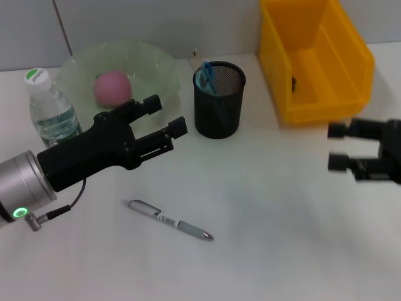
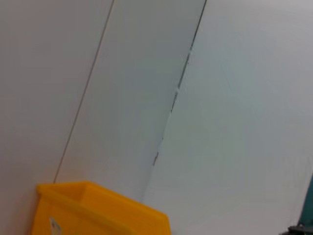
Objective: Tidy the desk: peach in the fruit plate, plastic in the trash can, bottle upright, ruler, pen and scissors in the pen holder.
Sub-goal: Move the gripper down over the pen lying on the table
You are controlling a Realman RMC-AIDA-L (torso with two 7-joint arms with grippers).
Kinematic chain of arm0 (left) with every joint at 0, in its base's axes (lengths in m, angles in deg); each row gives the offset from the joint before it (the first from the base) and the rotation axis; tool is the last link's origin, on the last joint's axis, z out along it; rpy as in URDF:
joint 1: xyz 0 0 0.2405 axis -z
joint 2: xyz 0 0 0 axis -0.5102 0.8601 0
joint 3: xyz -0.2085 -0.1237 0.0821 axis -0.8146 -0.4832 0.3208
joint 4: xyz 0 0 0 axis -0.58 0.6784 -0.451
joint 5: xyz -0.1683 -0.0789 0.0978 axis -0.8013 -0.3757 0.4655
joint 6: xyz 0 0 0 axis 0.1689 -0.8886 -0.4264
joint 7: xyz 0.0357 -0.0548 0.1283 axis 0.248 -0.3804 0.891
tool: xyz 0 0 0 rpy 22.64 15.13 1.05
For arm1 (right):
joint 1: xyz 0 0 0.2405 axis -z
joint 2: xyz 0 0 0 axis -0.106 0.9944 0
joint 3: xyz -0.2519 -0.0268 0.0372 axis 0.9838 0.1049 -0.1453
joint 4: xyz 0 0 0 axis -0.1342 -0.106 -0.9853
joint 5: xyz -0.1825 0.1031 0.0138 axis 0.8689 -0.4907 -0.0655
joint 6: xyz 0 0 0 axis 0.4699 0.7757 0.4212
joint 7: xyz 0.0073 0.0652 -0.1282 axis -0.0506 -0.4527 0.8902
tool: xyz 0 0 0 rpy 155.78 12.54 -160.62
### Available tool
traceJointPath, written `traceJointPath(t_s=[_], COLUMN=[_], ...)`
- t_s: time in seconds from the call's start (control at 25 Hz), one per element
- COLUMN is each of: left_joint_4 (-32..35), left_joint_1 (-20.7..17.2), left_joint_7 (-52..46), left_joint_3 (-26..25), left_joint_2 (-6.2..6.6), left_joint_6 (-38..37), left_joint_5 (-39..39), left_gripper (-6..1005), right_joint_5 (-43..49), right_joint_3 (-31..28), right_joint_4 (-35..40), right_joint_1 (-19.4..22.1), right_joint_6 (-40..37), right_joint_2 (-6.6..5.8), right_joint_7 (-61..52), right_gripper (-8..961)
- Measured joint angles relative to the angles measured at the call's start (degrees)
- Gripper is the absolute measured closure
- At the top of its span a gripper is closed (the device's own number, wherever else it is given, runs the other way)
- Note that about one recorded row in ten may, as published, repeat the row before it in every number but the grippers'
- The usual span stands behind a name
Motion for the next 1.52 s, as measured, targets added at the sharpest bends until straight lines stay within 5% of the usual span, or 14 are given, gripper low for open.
traceJointPath(t_s=[0.56,0.92,1.2,1.36,1.4,1.52], left_joint_4=[1.99,18.4,23.96,24.28,25.26,26.44], left_joint_1=[2.27,5.81,15.7,20.12,22.72,25.57], left_joint_7=[-8.15,-27.85,-33.32,-33.5,-33.03,-32.29], left_joint_3=[-4.36,-16.17,-21.64,-21.66,-21.36,-17.97], left_joint_2=[1.05,2.32,0.68,-1.2,-2.94,-3.9], left_joint_6=[-2.47,-9.99,-18.42,-19.58,-19.6,-18.71], left_joint_5=[15.19,43.72,66.11,76.5,83.74,90.4], left_gripper=[258,264,268,271,272,274], right_joint_5=[10.49,14.82,17.08,18.05,18.11,18.15], right_joint_3=[-0.17,-0.32,-0.21,-0.34,-0.41,-0.53], right_joint_4=[2.49,2.68,2.72,2.72,2.72,2.72], right_joint_1=[-1.4,-1.98,-2.57,-2.73,-2.79,-3.44], right_joint_6=[-0.7,-0.14,-0.5,-0.1,0.0,1.05], right_joint_2=[0.04,0.55,0.67,0.72,0.74,0.76], right_joint_7=[-1.94,-3.49,-4.64,-4.98,-5.29,-7.36], right_gripper=[164,164,164,164,164,164])
